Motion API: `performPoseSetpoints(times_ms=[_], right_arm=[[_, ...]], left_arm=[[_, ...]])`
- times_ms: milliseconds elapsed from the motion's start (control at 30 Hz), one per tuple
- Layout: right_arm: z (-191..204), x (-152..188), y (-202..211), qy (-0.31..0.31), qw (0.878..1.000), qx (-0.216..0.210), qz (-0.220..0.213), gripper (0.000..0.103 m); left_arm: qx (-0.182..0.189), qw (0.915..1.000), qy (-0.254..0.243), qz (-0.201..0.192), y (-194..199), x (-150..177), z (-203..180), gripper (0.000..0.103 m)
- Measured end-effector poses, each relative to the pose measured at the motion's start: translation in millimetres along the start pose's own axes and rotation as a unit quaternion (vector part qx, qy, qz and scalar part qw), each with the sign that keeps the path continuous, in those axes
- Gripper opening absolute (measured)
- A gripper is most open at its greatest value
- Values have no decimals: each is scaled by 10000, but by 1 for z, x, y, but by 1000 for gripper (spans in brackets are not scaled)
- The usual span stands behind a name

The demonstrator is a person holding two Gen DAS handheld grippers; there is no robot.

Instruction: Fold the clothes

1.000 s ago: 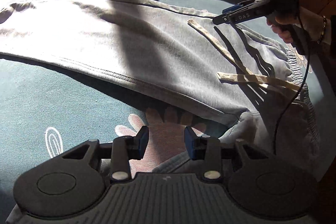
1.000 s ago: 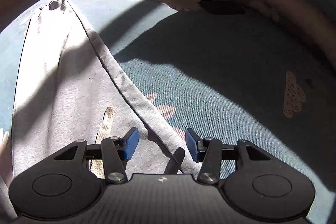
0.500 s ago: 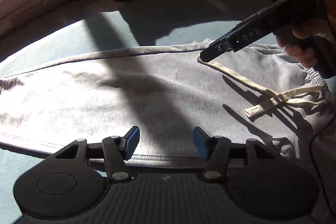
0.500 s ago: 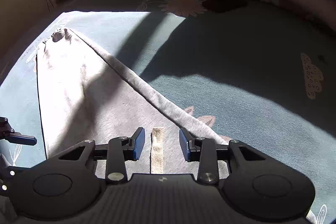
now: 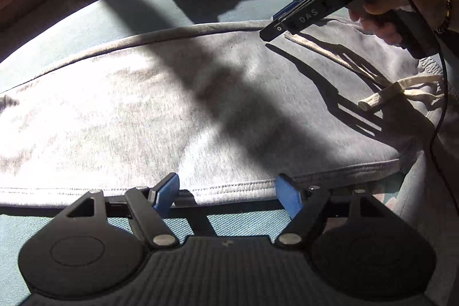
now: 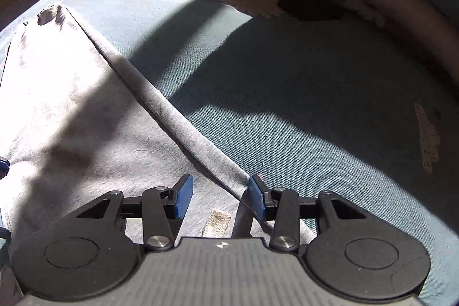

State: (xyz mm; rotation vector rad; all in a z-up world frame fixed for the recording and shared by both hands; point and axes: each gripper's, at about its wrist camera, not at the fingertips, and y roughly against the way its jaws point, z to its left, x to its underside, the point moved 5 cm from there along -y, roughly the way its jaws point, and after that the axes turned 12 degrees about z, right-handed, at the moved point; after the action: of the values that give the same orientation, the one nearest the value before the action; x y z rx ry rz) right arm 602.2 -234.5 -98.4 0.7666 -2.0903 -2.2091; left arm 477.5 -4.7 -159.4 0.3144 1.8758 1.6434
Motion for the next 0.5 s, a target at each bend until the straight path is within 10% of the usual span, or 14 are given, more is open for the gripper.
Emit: performPoseSetpoints(times_ms=[200,333,500], right_arm=[[51,-24,3,270,9972,-673,-180,55],[86,-30,-21,705,9967,-396,-31,60],[85,-29,-30,541,9975,-447,102,100]], left_arm=[[-260,9989,359,-169,-10,-15,47,74],[-279,9981,517,-204,-4,6,60,75],[-388,9939,844,-588,21,11,91,74]])
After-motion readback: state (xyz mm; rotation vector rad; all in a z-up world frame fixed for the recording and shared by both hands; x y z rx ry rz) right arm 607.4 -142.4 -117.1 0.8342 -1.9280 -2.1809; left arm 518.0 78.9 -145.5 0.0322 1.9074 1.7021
